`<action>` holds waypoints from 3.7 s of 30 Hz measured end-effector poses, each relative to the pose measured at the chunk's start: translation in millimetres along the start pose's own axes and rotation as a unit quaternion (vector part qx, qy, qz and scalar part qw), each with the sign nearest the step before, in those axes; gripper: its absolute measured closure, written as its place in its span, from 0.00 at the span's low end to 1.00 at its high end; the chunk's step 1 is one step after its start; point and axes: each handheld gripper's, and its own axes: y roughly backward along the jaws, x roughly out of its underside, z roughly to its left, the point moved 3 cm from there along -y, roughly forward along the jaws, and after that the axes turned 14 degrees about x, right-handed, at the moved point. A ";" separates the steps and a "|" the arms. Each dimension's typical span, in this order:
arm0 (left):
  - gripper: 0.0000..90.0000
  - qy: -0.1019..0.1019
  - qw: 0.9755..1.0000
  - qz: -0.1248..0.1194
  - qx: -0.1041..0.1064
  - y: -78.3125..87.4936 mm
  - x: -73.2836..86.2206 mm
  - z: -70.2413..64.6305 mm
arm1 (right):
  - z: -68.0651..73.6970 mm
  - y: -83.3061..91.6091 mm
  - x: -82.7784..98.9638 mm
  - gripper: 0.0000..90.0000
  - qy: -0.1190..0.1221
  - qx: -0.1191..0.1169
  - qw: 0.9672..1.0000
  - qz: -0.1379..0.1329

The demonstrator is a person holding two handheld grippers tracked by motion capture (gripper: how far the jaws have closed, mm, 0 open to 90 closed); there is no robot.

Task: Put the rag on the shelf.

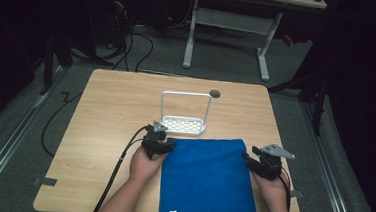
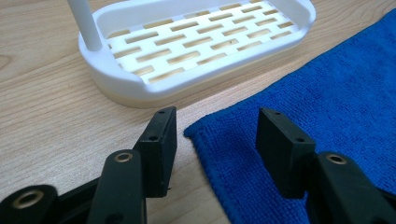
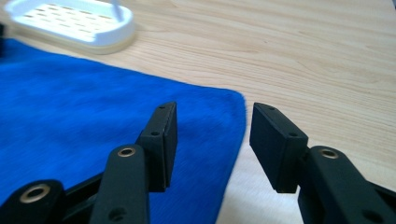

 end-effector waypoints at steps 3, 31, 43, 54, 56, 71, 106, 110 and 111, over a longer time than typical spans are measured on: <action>0.56 -0.001 1.000 0.000 -0.002 -0.3 -0.2 -0.1 | -8.0 -17.6 -5.1 0.59 -0.019 0.001 0.999 0.028; 0.97 -0.025 1.000 0.015 0.006 -2.8 0.4 -4.7 | 1.4 -67.2 -7.9 0.86 -0.002 0.024 0.998 0.064; 0.97 -0.042 0.999 -0.007 0.012 1.9 1.4 -7.4 | 9.0 -42.6 -10.9 0.98 -0.011 0.014 1.000 0.023; 0.98 -0.066 0.996 -0.053 0.020 15.1 3.5 -13.0 | 13.2 -10.0 -10.8 0.98 -0.015 0.012 0.999 -0.044; 0.98 -0.069 0.996 -0.060 0.019 19.0 5.2 -15.8 | 13.1 -6.1 -10.4 0.98 -0.017 0.011 0.999 -0.050; 0.98 -0.084 0.989 -0.118 0.022 61.2 13.2 -25.9 | 31.9 16.8 -23.6 0.98 -0.021 -0.007 0.995 -0.102; 0.98 -0.139 0.953 -0.267 -0.043 161.5 -45.6 -44.0 | 53.6 80.2 -83.8 0.98 -0.039 -0.020 0.965 -0.257; 0.98 -0.149 0.949 -0.275 -0.046 167.6 -54.3 -47.8 | 50.2 87.8 -95.4 0.99 -0.044 -0.018 0.960 -0.274; 0.98 -0.152 0.947 -0.278 -0.048 169.0 -56.4 -48.4 | 49.4 89.3 -97.4 0.99 -0.044 -0.017 0.960 -0.277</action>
